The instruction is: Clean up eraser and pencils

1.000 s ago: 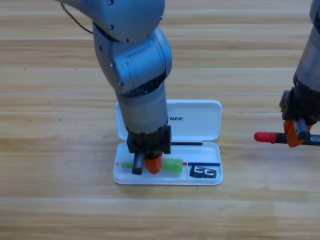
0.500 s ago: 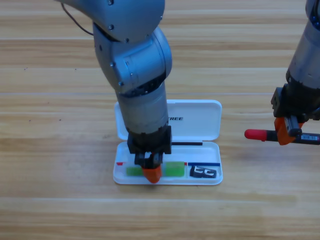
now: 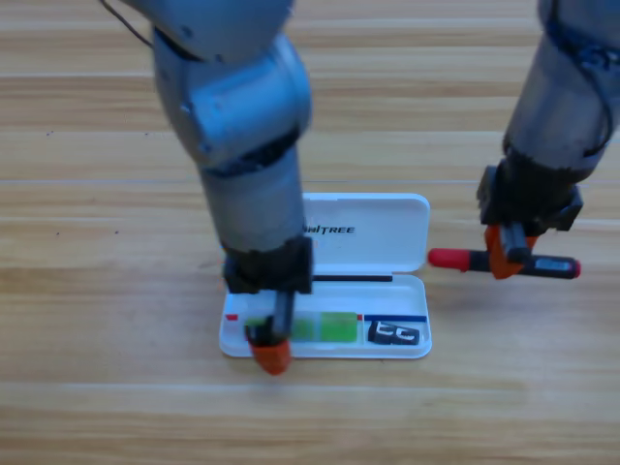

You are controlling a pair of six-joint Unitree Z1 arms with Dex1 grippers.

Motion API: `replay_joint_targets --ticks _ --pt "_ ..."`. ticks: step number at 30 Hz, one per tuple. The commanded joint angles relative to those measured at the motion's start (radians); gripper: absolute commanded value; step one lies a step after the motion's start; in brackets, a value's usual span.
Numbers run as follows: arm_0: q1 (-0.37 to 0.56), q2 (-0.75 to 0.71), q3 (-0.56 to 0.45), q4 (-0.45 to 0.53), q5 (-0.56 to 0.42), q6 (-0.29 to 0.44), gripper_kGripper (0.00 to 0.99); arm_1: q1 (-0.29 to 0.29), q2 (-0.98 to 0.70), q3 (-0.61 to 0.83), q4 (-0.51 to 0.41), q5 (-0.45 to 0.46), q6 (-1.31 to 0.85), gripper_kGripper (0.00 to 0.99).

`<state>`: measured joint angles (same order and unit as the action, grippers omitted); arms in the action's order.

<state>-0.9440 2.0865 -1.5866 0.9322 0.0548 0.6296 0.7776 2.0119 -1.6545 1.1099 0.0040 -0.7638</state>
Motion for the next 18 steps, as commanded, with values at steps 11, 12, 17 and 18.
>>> replay_joint_targets --ticks 11,12,17,18 --pt "0.384 -0.577 0.100 0.128 -0.030 0.102 0.990 0.180 0.278 -0.324 0.131 -0.015 0.058 0.000" --pt "0.415 -0.586 0.103 0.128 -0.042 0.111 0.990 0.186 0.294 -0.349 0.136 -0.021 0.060 0.000" --pt "0.513 -0.609 0.134 0.082 -0.087 0.122 0.990 0.203 0.369 -0.465 0.163 -0.035 0.060 0.000" --pt "0.527 -0.612 0.149 0.065 -0.101 0.122 0.990 0.204 0.383 -0.482 0.163 -0.041 0.060 0.000"
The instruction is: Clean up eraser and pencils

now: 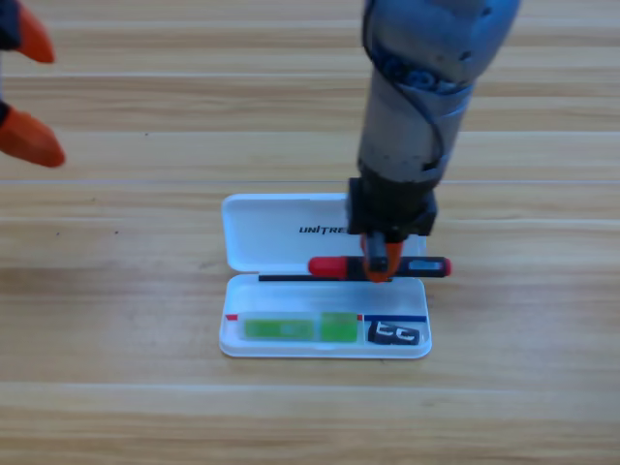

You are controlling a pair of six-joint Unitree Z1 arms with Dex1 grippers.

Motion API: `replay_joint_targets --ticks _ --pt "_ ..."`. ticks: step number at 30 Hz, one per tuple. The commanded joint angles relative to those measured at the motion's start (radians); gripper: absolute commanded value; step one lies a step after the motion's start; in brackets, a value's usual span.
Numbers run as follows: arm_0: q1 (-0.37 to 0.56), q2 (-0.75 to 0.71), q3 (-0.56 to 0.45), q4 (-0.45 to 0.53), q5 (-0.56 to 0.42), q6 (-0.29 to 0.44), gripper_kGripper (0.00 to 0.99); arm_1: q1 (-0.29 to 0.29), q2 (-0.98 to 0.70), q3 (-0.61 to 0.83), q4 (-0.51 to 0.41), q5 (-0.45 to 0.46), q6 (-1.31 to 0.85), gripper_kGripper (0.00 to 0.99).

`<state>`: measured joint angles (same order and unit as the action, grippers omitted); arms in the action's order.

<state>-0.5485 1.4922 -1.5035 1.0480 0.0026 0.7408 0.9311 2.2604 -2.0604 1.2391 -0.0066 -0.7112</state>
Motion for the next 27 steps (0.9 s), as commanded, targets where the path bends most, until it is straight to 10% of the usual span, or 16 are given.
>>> replay_joint_targets --ticks 1,27 --pt "0.139 -0.021 0.081 -0.065 -0.059 0.011 0.990 0.051 0.145 -0.092 0.034 -0.038 0.007 0.000" --pt "0.163 -0.027 0.230 -0.192 -0.118 0.005 0.990 0.054 0.195 -0.162 0.042 -0.052 0.007 0.000"
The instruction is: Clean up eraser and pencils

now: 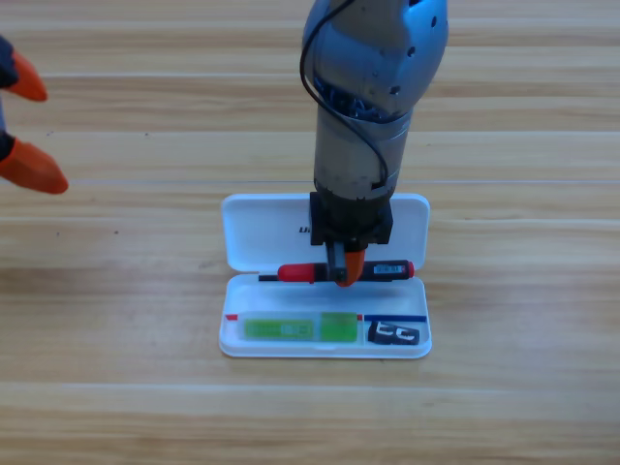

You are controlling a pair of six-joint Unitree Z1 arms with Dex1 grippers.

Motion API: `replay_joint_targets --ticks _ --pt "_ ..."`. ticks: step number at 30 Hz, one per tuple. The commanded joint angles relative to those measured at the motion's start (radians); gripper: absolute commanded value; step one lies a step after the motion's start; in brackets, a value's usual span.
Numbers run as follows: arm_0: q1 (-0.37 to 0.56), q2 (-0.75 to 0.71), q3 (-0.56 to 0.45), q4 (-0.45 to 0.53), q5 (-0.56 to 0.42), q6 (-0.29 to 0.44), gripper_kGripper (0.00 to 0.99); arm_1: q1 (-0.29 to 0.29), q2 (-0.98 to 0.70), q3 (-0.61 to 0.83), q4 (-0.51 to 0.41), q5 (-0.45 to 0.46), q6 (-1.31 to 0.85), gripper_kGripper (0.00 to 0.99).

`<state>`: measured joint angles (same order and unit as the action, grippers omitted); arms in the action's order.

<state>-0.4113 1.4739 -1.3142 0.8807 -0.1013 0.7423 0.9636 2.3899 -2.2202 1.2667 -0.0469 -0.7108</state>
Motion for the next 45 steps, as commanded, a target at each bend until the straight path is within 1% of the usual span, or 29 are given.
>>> replay_joint_targets --ticks 1,2,3,5,6,7,8,10,12,17,19,20,24,26,30,33,34,36,37,40,41,43,45 --pt "0.026 -0.009 0.044 -0.026 -0.014 0.003 0.990 0.021 0.068 -0.003 0.014 -0.011 0.007 0.000" --pt "0.026 -0.009 0.047 -0.031 -0.014 0.005 0.990 0.021 0.068 -0.003 0.014 -0.011 0.007 0.000" --pt "0.026 -0.009 0.050 -0.032 -0.014 0.006 0.990 0.021 0.068 -0.003 0.014 -0.011 0.007 0.058" --pt "0.026 -0.009 0.058 -0.039 -0.014 0.006 0.990 0.021 0.068 -0.003 0.014 -0.011 0.007 0.437" --pt "0.026 -0.009 0.061 -0.043 -0.014 0.006 0.990 0.021 0.068 -0.003 0.014 -0.011 0.007 0.600" --pt "0.026 -0.007 0.063 -0.046 -0.014 0.006 0.990 0.021 0.068 -0.003 0.014 -0.014 0.007 0.704" --pt "0.026 -0.007 0.066 -0.048 -0.014 0.006 0.990 0.021 0.068 -0.003 0.014 -0.019 0.007 0.747" --pt "0.026 -0.007 0.067 -0.049 -0.014 0.006 0.990 0.021 0.066 -0.003 0.014 -0.024 0.007 0.755" --pt "0.026 -0.006 0.067 -0.051 -0.014 0.006 0.990 0.021 0.066 -0.001 0.014 -0.024 0.007 0.792" --pt "0.026 -0.006 0.064 -0.065 -0.009 0.006 0.990 0.021 0.057 0.005 0.017 -0.024 0.007 0.792" --pt "0.034 -0.003 0.061 -0.080 -0.014 0.006 0.990 0.021 0.031 0.024 0.028 -0.014 0.008 0.793" --pt "0.037 -0.001 0.058 -0.088 -0.015 0.005 0.990 0.032 0.000 0.050 0.030 -0.005 0.008 0.795" --pt "0.062 0.029 0.024 -0.124 -0.040 0.000 0.990 0.080 -0.190 0.183 0.046 0.102 0.010 0.822" --pt "0.074 0.063 -0.013 -0.134 -0.060 -0.003 0.990 0.096 -0.284 0.238 0.046 0.140 0.011 0.825" --pt "0.091 0.147 -0.092 -0.160 -0.109 -0.012 0.990 0.098 -0.400 0.301 0.046 0.223 0.011 0.834" --pt "0.092 0.226 -0.166 -0.170 -0.135 -0.018 0.988 0.092 -0.463 0.335 0.030 0.268 0.043 0.871" --pt "0.092 0.252 -0.191 -0.170 -0.147 -0.018 0.986 0.083 -0.488 0.353 0.013 0.291 0.059 0.874" --pt "0.092 0.298 -0.223 -0.183 -0.169 -0.018 0.977 0.066 -0.546 0.416 -0.055 0.326 0.097 0.876" --pt "0.092 0.321 -0.232 -0.192 -0.179 -0.018 0.969 0.057 -0.583 0.464 -0.110 0.338 0.123 0.877" --pt "0.092 0.379 -0.250 -0.218 -0.199 -0.020 0.925 0.035 -0.701 0.642 -0.316 0.338 0.198 0.893" --pt "0.092 0.393 -0.252 -0.230 -0.204 -0.020 0.907 0.027 -0.738 0.692 -0.369 0.340 0.218 0.897" --pt "0.092 0.421 -0.252 -0.246 -0.207 -0.018 0.861 0.023 -0.799 0.763 -0.434 0.338 0.243 0.899" --pt "0.092 0.445 -0.250 -0.259 -0.210 -0.017 0.799 0.023 -0.856 0.818 -0.475 0.334 0.257 0.899"
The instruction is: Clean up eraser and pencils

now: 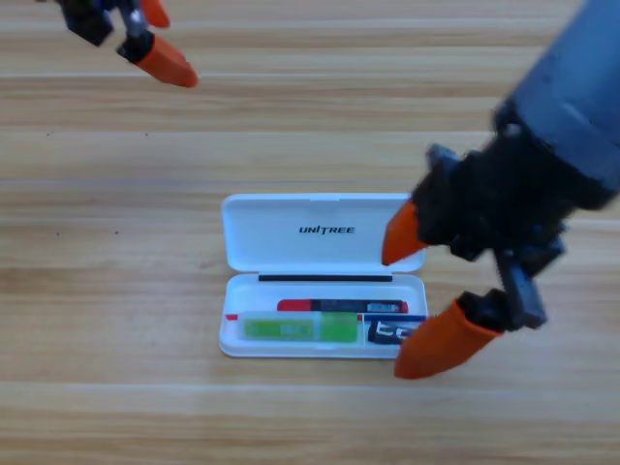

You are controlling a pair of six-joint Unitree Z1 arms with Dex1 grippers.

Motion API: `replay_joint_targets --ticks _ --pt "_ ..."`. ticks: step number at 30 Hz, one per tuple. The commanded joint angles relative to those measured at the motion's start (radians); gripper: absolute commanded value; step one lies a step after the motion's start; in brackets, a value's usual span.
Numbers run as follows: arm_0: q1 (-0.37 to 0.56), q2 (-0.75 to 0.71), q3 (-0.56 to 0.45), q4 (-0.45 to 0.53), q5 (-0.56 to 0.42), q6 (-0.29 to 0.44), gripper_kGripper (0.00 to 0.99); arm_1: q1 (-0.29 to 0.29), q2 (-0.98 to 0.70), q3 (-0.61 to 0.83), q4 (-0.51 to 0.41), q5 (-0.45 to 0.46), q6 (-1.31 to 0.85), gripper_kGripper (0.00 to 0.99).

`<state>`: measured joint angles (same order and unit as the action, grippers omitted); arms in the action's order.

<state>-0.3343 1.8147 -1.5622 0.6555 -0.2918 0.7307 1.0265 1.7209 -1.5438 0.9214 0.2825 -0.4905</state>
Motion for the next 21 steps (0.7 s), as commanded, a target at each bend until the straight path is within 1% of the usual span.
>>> replay_joint_targets --ticks 1,2,3,5,10,11,16,21 --pt "0.015 0.117 -0.002 -0.037 -0.020 -0.004 0.755 -0.040 -0.218 0.168 -0.153 0.001 0.043 0.899" --pt "0.015 0.130 0.001 -0.040 -0.020 0.000 0.704 -0.040 -0.248 0.194 -0.176 -0.003 0.047 0.899" --pt "0.015 0.140 0.004 -0.043 -0.021 0.009 0.629 -0.042 -0.274 0.211 -0.191 -0.005 0.053 0.899" --pt "0.015 0.150 0.025 -0.063 -0.026 0.033 0.460 -0.042 -0.319 0.234 -0.208 -0.011 0.059 0.900" --pt "0.015 0.155 0.099 -0.142 -0.033 0.052 0.038 -0.042 -0.396 0.268 -0.211 -0.011 0.063 0.900" --pt "0.015 0.155 0.111 -0.155 -0.036 0.050 0.000 -0.042 -0.406 0.275 -0.211 -0.011 0.063 0.900" --pt "0.015 0.150 0.157 -0.201 -0.043 0.049 0.000 -0.042 -0.422 0.286 -0.211 -0.011 0.063 0.902" --pt "0.006 0.169 0.174 -0.206 -0.064 0.049 0.000 -0.042 -0.416 0.303 -0.217 -0.003 0.058 0.902"
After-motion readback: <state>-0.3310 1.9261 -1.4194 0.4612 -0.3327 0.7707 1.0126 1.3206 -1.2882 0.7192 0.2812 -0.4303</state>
